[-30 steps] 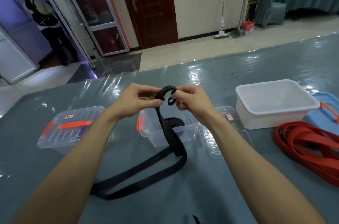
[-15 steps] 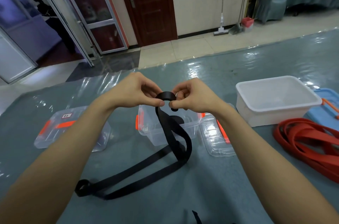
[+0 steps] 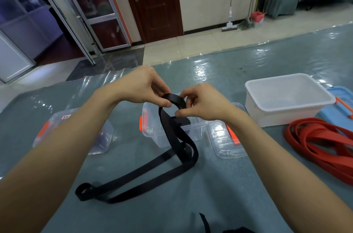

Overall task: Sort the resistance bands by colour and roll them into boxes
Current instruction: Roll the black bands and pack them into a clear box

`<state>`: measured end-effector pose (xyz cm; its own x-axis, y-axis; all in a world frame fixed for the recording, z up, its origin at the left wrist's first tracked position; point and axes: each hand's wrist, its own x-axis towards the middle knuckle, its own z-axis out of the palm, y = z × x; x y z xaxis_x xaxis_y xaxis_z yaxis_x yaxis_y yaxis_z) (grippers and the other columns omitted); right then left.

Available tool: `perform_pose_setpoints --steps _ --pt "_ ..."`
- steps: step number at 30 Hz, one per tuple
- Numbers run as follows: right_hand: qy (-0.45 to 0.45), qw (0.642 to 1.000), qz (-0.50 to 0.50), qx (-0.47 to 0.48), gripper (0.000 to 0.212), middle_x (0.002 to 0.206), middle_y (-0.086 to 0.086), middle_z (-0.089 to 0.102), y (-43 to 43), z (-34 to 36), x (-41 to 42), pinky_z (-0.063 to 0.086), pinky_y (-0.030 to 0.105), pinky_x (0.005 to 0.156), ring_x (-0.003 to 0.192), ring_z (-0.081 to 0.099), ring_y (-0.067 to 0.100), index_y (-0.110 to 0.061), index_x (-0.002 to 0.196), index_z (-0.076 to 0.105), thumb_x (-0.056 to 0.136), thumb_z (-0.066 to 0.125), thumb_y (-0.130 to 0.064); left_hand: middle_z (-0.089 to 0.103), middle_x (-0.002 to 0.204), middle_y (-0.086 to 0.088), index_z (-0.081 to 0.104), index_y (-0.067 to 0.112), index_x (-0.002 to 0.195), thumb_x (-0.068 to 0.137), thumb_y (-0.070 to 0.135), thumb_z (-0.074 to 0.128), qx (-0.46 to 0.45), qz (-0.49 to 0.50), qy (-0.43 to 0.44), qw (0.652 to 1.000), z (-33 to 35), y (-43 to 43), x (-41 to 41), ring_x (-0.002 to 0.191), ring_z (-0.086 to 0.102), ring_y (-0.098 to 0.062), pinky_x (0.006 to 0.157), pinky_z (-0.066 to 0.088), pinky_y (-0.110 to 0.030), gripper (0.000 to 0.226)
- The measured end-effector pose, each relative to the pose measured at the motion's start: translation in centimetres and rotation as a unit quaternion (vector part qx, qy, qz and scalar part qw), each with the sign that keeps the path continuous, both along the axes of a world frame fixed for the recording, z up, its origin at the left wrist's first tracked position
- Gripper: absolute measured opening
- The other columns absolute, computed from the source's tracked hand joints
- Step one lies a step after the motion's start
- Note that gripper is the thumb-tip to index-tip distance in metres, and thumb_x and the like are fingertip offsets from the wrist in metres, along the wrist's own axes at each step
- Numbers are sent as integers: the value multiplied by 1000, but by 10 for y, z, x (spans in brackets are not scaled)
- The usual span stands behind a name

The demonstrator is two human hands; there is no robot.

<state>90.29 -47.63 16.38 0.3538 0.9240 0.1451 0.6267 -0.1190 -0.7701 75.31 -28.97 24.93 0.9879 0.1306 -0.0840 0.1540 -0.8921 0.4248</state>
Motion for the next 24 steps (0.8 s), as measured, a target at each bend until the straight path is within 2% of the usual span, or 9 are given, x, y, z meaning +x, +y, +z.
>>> perform_pose_setpoints --steps 2,4,6,9,12,17,20,24 --pt "72 997 0 27 28 65 -3 73 -4 -2 6 53 29 63 56 64 8 -23 98 79 77 96 -31 82 85 20 87 37 98 81 41 94 -12 -3 -4 1000 1 4 -2 88 79 -1 88 61 -30 19" --pt "131 990 13 52 27 66 2 75 -7 -5 8 51 29 59 56 66 15 -20 99 77 80 95 -27 82 87 20 87 37 100 80 44 94 -25 -5 -14 1000 -3 7 -3 89 79 0 84 58 -20 22" --pt "187 978 19 90 29 70 11 77 -8 -10 6 51 28 57 56 69 22 -10 102 74 83 93 -21 83 91 19 87 36 103 80 47 94 -53 1 -37 998 -10 7 -4 91 80 -1 82 56 -12 27" --pt "293 944 7 150 30 72 18 75 -6 -19 -1 51 30 57 56 68 27 -1 104 68 84 90 -10 84 98 12 86 37 107 78 51 91 -130 16 -80 988 -27 3 -6 96 81 -7 92 59 -18 32" --pt "364 913 2 184 26 70 19 72 -2 -27 -8 49 29 55 53 65 27 -6 101 67 82 84 -7 85 105 6 85 39 109 79 57 91 -202 29 -115 972 -43 -2 -10 105 81 -14 100 60 -26 36" --pt "401 894 -15 198 22 70 18 70 4 -31 -17 49 28 57 53 63 27 -9 100 66 81 77 -5 85 105 4 83 38 111 82 56 89 -209 47 -160 964 -59 -7 -14 105 81 -15 105 59 -35 34" --pt "420 884 -26 202 23 71 17 69 5 -29 -21 51 31 61 55 63 26 -7 103 66 82 75 -7 85 104 2 84 32 112 80 48 93 -218 56 -174 959 -60 -9 -17 105 81 -18 105 59 -38 37" --pt "504 839 -7 204 29 69 13 65 5 -28 -27 52 30 66 60 59 25 -2 110 63 82 72 -5 84 100 2 84 23 110 74 39 96 -200 58 -198 958 -57 -10 -17 100 81 -19 99 61 -33 41"
